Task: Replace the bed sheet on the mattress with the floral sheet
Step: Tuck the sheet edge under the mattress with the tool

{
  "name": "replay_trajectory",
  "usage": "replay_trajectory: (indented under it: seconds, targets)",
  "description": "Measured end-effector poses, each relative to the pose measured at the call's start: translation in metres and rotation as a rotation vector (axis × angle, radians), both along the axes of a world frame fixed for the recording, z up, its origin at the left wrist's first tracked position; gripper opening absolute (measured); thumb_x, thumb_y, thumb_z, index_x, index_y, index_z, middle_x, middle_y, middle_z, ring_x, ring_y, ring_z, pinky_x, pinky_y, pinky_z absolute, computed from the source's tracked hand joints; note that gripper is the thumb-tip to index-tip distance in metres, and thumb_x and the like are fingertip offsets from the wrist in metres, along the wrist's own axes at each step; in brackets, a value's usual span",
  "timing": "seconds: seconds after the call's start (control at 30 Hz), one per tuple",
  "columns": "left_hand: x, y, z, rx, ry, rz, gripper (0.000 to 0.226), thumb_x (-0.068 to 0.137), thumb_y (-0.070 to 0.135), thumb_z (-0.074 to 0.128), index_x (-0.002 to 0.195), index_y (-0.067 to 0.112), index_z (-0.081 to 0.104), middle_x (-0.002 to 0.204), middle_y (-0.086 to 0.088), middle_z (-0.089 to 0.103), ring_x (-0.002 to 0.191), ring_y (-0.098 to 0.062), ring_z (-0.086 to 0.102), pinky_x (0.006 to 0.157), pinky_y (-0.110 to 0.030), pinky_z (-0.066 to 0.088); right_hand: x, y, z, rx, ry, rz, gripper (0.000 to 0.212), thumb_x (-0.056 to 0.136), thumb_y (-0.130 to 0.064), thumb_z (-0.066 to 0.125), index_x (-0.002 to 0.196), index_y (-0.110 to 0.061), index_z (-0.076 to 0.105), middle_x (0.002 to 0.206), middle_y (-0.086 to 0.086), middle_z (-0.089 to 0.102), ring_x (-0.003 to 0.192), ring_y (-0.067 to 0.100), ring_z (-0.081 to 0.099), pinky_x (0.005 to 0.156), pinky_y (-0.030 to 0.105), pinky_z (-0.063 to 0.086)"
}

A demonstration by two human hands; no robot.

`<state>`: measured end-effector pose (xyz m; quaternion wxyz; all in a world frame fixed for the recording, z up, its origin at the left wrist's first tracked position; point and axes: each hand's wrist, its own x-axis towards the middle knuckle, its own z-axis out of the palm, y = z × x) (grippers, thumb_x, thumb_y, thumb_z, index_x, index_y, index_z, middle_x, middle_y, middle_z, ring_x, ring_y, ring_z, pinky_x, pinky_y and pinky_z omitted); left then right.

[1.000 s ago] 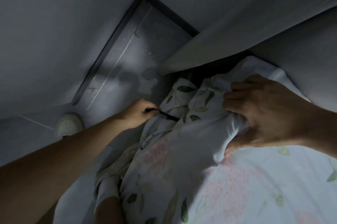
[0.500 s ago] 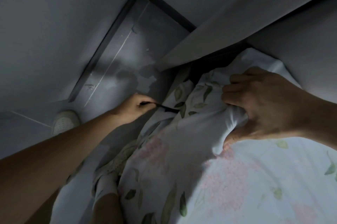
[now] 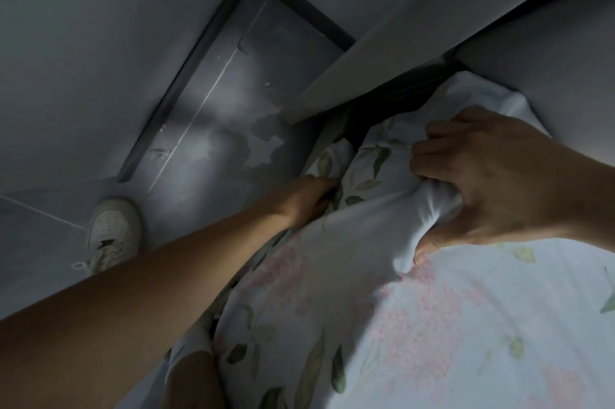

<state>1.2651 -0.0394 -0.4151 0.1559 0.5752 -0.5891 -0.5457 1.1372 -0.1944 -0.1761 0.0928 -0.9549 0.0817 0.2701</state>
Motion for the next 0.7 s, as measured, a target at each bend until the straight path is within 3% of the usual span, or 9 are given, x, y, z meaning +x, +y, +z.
replay_trajectory:
  seconds: [0.1, 0.23, 0.3, 0.37, 0.47, 0.5, 0.7]
  targets:
    - [0.007, -0.005, 0.004, 0.015, 0.002, -0.083, 0.036, 0.108, 0.035, 0.04, 0.139, 0.03, 0.059, 0.135, -0.007, 0.065, 0.119, -0.028, 0.063, 0.1, -0.035, 0.049, 0.0, 0.001, -0.001, 0.001, -0.003, -0.003, 0.072, 0.069, -0.097, 0.054, 0.07, -0.025, 0.052, 0.073, -0.01, 0.051, 0.076, 0.021, 0.048, 0.075, 0.041, 0.04]
    - [0.049, 0.025, 0.006, 0.022, 0.153, 0.05, 0.019, 0.109, 0.028, 0.045, 0.103, 0.023, 0.063, 0.096, 0.002, 0.069, 0.086, -0.015, 0.065, 0.08, -0.041, 0.053, 0.002, 0.002, 0.001, 0.009, -0.001, -0.01, 0.073, 0.068, -0.098, 0.055, 0.069, -0.025, 0.052, 0.072, -0.01, 0.051, 0.075, 0.021, 0.048, 0.075, 0.042, 0.042]
    - [0.083, 0.05, -0.002, 0.002, 0.106, 0.144, 0.02, 0.108, 0.022, 0.049, 0.091, 0.026, 0.059, 0.077, 0.005, 0.061, 0.07, -0.009, 0.06, 0.067, -0.039, 0.049, 0.003, 0.002, 0.001, 0.008, 0.0, -0.006, 0.074, 0.069, -0.099, 0.052, 0.07, -0.025, 0.053, 0.071, -0.011, 0.051, 0.075, 0.02, 0.048, 0.075, 0.043, 0.043]
    - [0.106, 0.072, -0.003, 0.0, 0.025, 0.093, 0.027, 0.107, 0.021, 0.054, 0.083, 0.034, 0.054, 0.067, 0.009, 0.055, 0.062, -0.007, 0.056, 0.06, -0.032, 0.041, 0.004, 0.002, 0.003, 0.013, -0.006, -0.009, 0.073, 0.069, -0.099, 0.051, 0.069, -0.026, 0.052, 0.07, -0.012, 0.05, 0.074, 0.019, 0.047, 0.075, 0.044, 0.044]
    - [0.089, 0.075, 0.001, 0.026, -0.1, -0.154, 0.02, 0.105, 0.029, 0.054, 0.088, 0.035, 0.063, 0.074, 0.013, 0.063, 0.068, -0.003, 0.06, 0.065, -0.03, 0.043, 0.003, 0.002, 0.004, 0.011, -0.016, -0.01, 0.072, 0.069, -0.099, 0.051, 0.068, -0.027, 0.051, 0.07, -0.013, 0.047, 0.072, 0.019, 0.046, 0.074, 0.044, 0.045]
    - [0.076, 0.067, 0.001, 0.003, -0.113, -0.182, 0.019, 0.105, 0.032, 0.052, 0.094, 0.033, 0.066, 0.079, 0.01, 0.067, 0.073, -0.008, 0.063, 0.067, -0.03, 0.044, 0.002, 0.003, 0.003, 0.006, -0.017, -0.009, 0.073, 0.07, -0.099, 0.051, 0.068, -0.026, 0.053, 0.07, -0.012, 0.049, 0.073, 0.02, 0.047, 0.074, 0.044, 0.044]
    - [0.022, 0.002, 0.006, -0.064, -0.04, -0.112, 0.023, 0.104, 0.026, 0.049, 0.106, 0.024, 0.071, 0.102, -0.003, 0.072, 0.089, -0.02, 0.066, 0.075, -0.031, 0.047, -0.002, 0.001, 0.0, 0.0, -0.032, -0.006, 0.073, 0.071, -0.097, 0.052, 0.069, -0.024, 0.054, 0.073, -0.014, 0.046, 0.075, 0.021, 0.048, 0.075, 0.042, 0.042]
